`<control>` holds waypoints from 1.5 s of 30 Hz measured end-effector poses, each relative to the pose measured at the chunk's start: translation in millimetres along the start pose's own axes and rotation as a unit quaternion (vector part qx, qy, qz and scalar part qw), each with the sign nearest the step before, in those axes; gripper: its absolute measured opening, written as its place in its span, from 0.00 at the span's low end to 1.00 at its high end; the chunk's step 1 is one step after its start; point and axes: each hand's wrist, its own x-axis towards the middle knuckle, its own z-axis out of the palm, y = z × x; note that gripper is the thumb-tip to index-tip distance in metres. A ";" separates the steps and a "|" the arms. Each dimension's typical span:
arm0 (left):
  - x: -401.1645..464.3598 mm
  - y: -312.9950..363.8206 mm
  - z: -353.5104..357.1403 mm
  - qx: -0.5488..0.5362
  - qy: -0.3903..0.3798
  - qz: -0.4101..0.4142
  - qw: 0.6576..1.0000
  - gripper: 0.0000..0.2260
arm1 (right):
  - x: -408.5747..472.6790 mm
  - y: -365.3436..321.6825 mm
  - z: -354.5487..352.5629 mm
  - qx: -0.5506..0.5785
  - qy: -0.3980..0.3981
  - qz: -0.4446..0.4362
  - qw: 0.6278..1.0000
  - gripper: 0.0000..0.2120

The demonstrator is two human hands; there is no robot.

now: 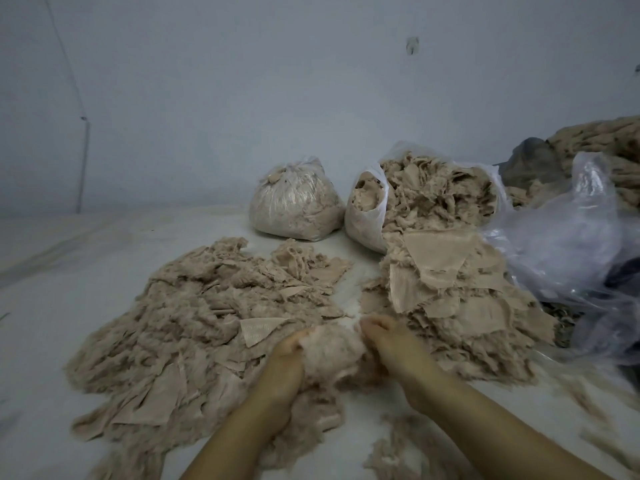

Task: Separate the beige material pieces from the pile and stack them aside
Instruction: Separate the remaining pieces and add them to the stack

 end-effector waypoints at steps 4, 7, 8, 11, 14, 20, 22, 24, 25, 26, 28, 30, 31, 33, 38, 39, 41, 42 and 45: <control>4.5 3.1 -9.3 -0.038 0.036 -0.049 0.997 0.14 | -5.3 6.7 -2.2 -0.143 -0.092 -0.156 0.973 0.34; 3.8 1.1 -14.7 -0.006 -0.015 -0.067 0.998 0.16 | -2.0 11.7 9.7 -0.190 -0.124 -0.214 0.950 0.26; 2.8 4.3 -14.8 -0.006 -0.028 -0.065 0.997 0.15 | 1.1 11.3 12.4 -0.150 -0.101 -0.213 0.960 0.15; 4.4 7.5 -18.5 -0.037 -0.025 -0.048 0.998 0.09 | 9.5 9.6 10.2 -0.011 -0.045 -0.153 0.987 0.10; 5.6 5.4 -18.0 -0.086 -0.019 -0.045 0.995 0.12 | 13.3 11.0 10.7 0.014 -0.019 -0.118 0.993 0.12; 1.7 -1.2 -7.9 0.030 -0.033 0.048 0.998 0.11 | 19.0 18.5 20.0 0.111 0.040 -0.020 0.993 0.12; -0.5 0.8 -6.9 0.046 -0.042 0.088 0.994 0.12 | 16.5 19.0 21.3 0.133 0.003 -0.003 0.991 0.14; -0.8 -0.1 -6.5 0.018 -0.030 0.090 0.995 0.11 | 14.1 17.6 22.1 0.124 0.014 -0.011 0.992 0.10; 0.9 0.0 -7.8 -0.003 -0.012 0.081 0.997 0.12 | 13.8 15.6 20.8 0.114 0.038 -0.022 0.993 0.08; 2.2 0.2 -10.1 -0.015 0.007 0.071 0.997 0.13 | 14.1 15.5 18.3 0.114 0.058 -0.036 0.991 0.07; 4.5 -0.4 -15.4 -0.003 0.026 0.063 0.998 0.12 | 13.5 12.1 13.8 0.132 0.078 -0.048 0.987 0.10; 5.4 0.5 -16.1 0.002 0.030 0.063 0.998 0.12 | 14.2 9.4 12.0 0.163 0.088 -0.045 0.982 0.15; 5.9 1.5 -15.9 -0.005 0.039 0.063 0.997 0.12 | 13.8 7.6 12.2 0.177 0.093 -0.044 0.979 0.15; 8.9 4.7 -22.1 -0.055 0.079 0.057 0.994 0.10 | 15.6 5.2 11.1 0.215 0.105 -0.041 0.970 0.14; 17.3 7.0 -44.1 -0.128 0.101 0.044 0.986 0.13 | 25.8 7.5 0.5 0.282 0.148 -0.036 0.947 0.17; 15.7 4.6 -37.8 -0.086 0.071 0.037 0.993 0.16 | 26.7 8.2 2.5 0.269 0.160 -0.042 0.949 0.16; 9.1 -0.6 -20.9 -0.015 -0.015 0.014 1.000 0.23 | 26.4 7.8 12.3 0.245 0.173 -0.060 0.952 0.13; 4.9 -2.3 -13.7 0.023 -0.060 0.003 0.998 0.25 | 25.6 8.5 18.4 0.237 0.175 -0.065 0.953 0.13; -3.1 -2.7 -5.1 0.100 -0.100 -0.009 0.990 0.17 | 23.3 10.0 33.9 0.234 0.169 -0.068 0.955 0.15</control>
